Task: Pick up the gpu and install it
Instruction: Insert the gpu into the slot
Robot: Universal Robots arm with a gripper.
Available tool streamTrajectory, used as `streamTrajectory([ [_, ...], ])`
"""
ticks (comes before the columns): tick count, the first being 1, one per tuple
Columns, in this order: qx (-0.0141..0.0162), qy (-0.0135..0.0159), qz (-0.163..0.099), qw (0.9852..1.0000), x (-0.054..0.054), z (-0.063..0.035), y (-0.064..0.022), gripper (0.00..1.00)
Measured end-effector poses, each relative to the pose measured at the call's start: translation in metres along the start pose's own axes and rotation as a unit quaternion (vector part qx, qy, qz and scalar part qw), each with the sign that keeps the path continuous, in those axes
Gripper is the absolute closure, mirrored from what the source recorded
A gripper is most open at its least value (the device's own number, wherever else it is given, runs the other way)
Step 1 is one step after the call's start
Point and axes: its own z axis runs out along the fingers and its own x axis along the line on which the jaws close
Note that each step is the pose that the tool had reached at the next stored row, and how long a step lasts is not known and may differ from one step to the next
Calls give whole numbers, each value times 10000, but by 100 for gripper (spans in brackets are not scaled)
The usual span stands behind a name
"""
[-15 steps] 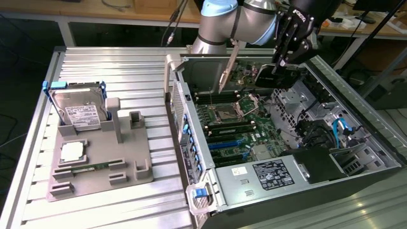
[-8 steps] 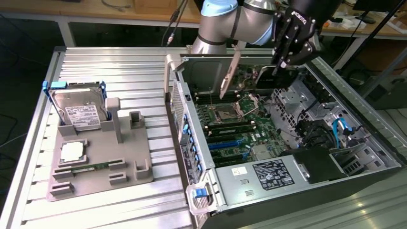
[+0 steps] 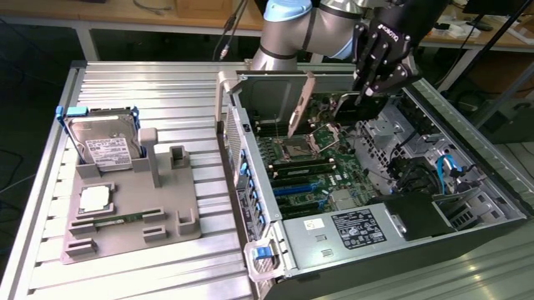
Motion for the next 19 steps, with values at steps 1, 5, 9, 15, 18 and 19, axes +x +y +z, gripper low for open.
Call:
streamTrajectory([
  [1,-1,1,-3,10000,0,17,0,73],
  [5,-1,0,-16,10000,2,91,0,73],
  [9,-1,0,-25,10000,6,172,-1,73],
  [15,-3,0,-101,9999,9,302,6,73],
  [18,-1,-9,-160,9999,8,353,54,73],
  [19,8,-9,-168,9999,8,361,64,73],
])
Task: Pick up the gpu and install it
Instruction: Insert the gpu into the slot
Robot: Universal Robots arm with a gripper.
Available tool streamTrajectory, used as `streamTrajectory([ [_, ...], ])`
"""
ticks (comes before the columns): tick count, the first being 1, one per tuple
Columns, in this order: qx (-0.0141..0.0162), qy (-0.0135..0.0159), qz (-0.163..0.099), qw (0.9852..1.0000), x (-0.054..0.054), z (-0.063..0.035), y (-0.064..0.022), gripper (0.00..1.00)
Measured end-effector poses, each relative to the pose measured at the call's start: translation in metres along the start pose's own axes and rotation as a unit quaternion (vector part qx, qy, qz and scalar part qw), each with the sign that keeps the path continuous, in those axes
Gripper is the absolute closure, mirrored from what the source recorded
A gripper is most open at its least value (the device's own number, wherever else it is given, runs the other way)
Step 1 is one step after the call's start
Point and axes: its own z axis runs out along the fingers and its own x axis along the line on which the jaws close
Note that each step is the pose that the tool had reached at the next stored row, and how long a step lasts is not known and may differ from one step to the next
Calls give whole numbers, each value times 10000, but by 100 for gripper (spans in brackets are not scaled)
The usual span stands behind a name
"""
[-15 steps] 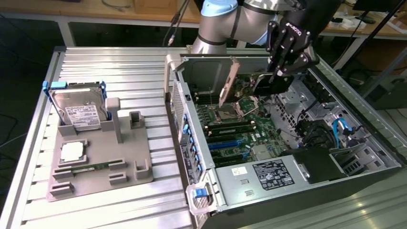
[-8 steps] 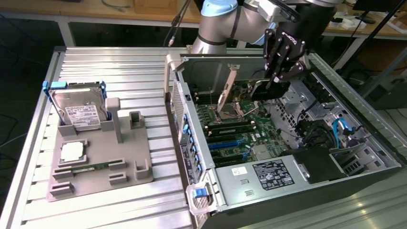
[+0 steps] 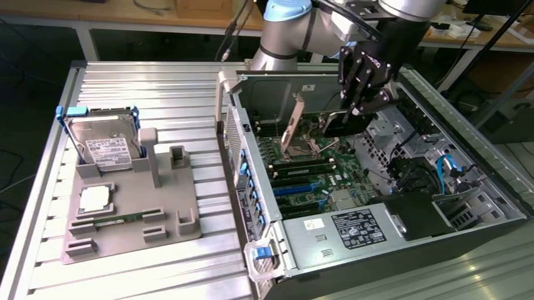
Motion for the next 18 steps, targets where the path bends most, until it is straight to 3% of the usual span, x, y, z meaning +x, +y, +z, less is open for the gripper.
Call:
streamTrajectory([
  [2,36,4,-11,10000,-2,13,25,73],
  [5,123,10,-19,9999,-6,35,81,73],
  [6,138,10,-19,9999,-3,46,87,73],
  [18,160,18,376,9992,37,249,92,73],
])
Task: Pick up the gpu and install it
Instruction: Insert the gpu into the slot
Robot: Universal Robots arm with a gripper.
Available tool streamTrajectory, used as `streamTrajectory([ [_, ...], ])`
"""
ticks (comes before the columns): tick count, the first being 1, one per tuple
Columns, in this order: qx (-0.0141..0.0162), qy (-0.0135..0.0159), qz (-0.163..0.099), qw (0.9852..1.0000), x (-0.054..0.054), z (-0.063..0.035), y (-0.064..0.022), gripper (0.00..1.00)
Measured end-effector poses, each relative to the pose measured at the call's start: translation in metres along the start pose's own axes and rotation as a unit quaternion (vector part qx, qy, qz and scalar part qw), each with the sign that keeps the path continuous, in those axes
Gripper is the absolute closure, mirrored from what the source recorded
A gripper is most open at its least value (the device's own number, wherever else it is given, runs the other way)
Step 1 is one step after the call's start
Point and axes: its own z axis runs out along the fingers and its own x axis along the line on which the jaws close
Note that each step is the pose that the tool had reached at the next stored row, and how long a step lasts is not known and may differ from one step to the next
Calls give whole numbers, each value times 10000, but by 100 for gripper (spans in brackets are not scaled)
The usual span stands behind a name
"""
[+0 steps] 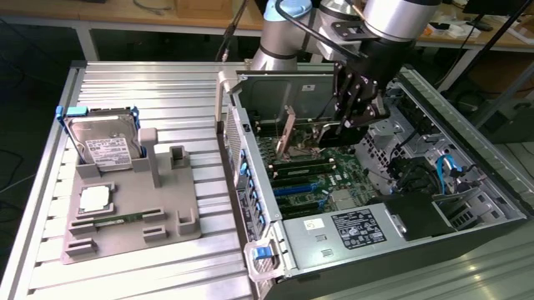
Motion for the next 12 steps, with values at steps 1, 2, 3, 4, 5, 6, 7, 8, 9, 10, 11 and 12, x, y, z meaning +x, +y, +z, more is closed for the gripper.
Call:
streamTrajectory([
  [1,3,1,29,10000,3,15,1,73],
  [2,5,2,61,10000,7,33,1,73],
  [3,6,3,80,10000,12,50,1,73],
  [4,7,3,89,10000,21,68,1,73],
  [5,7,3,90,10000,31,83,2,73],
  [6,7,3,90,10000,44,98,3,73],
  [7,7,3,90,10000,61,115,4,73],
  [8,7,3,90,10000,78,134,4,73],
  [9,7,3,90,10000,95,150,5,73],
  [10,7,3,90,10000,116,168,6,73],
  [11,7,2,90,10000,135,185,6,73],
  [12,8,3,90,10000,155,201,7,73],
])
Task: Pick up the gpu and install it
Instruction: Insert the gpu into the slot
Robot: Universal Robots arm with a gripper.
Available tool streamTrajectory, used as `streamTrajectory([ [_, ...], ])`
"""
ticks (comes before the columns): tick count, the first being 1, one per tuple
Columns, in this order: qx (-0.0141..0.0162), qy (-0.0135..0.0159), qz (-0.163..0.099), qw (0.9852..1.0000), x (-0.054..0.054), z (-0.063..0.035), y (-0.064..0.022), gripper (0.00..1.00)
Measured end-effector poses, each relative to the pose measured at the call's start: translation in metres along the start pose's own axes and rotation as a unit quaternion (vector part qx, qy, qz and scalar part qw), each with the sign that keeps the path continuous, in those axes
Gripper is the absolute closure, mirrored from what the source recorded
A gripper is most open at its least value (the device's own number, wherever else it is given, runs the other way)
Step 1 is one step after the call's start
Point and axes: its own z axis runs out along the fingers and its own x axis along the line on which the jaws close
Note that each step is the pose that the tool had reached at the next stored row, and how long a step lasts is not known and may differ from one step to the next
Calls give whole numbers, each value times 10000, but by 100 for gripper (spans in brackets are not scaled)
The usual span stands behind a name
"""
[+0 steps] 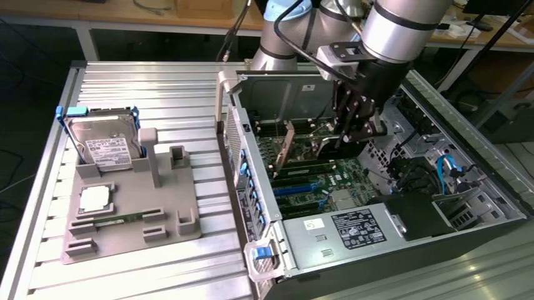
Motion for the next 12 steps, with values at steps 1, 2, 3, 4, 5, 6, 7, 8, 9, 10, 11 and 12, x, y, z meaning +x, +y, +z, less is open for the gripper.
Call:
streamTrajectory([
  [1,0,0,0,10000,18,16,0,73],
  [2,0,-1,0,10000,36,34,1,73],
  [3,1,-1,0,10000,56,62,1,73],
  [4,1,0,0,10000,66,81,2,73],
  [5,1,1,0,10000,73,98,4,73],
  [6,3,0,1,10000,77,114,10,73],
  [7,4,0,0,10000,79,126,20,73],
  [8,6,0,0,10000,81,140,35,73],
  [9,8,0,0,10000,83,153,53,73],
  [10,10,-1,0,10000,85,165,70,73],
  [11,12,0,-1,10000,88,177,87,73],
  [12,15,-1,-1,10000,91,189,102,73],
])
